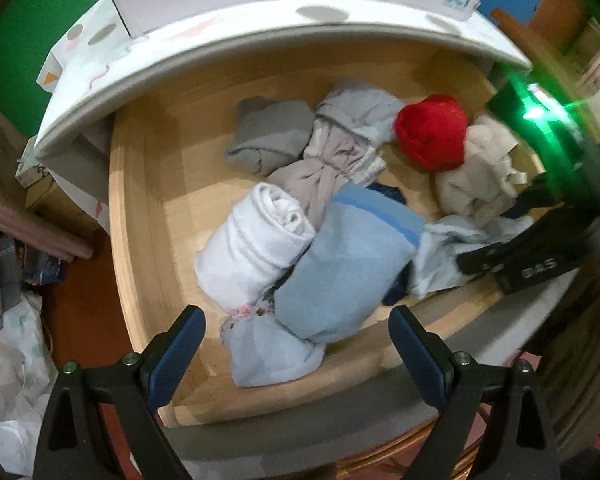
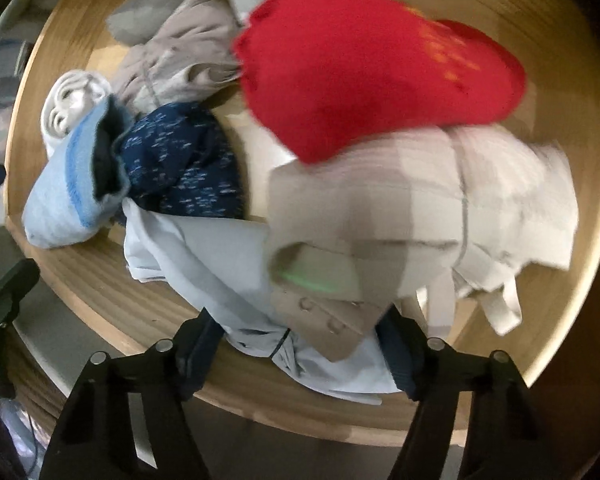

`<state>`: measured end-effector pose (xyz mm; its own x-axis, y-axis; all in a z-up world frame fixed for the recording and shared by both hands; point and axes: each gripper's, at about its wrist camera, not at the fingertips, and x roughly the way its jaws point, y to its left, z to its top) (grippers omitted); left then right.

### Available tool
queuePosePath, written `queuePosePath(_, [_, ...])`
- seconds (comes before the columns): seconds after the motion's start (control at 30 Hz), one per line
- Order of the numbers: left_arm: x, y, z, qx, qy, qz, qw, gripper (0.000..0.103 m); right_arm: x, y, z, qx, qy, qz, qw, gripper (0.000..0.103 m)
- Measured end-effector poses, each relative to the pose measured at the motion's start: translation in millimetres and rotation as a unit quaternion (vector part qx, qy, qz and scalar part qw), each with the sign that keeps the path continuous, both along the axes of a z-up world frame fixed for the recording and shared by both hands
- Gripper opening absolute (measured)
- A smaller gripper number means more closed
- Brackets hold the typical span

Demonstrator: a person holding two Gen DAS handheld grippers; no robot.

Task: Take underwear out of drawer
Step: 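Grasp the light blue rolled sock with the left gripper and lift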

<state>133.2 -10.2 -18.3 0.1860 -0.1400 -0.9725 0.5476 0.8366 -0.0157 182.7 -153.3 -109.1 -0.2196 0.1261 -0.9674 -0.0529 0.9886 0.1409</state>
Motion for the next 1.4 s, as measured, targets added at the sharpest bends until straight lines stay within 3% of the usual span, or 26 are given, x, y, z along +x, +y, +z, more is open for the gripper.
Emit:
queuePosePath(0.47, [20,-27,-37,0.026,0.061,0.012,0.9977,0.094,-11,-20,-14,-0.001,-0.005,-0.021,1.0,0.066])
queuePosePath(0.57, [26,-28,-43,0.026,0.077,0.025,0.9964,0.068,-13,-30,-7,0.0,-0.008,-0.02,1.0,0.066])
queuePosePath(0.63, [29,-29,-48,0.022,0.095,0.042,0.9943,0.065,-16,-32,-4,-0.001,-0.01,-0.018,1.0,0.067])
queuePosePath(0.8, [29,-34,-53,0.024,0.088,0.044,0.9948,0.048,-23,-28,3,-0.006,-0.011,-0.014,1.0,0.066])
queuePosePath(0.9, [24,-35,-54,0.018,0.087,0.051,0.9947,0.046,-26,-24,3,-0.009,-0.012,-0.019,1.0,0.063])
queuePosePath(1.1, [14,-24,-38,-0.012,0.077,0.069,0.9946,0.044,-25,-23,19,-0.008,-0.013,-0.033,0.999,0.053])
queuePosePath(1.4, [8,5,10,-0.083,0.042,0.093,0.9913,0.044,-26,-35,27,0.001,-0.011,-0.067,0.998,0.047])
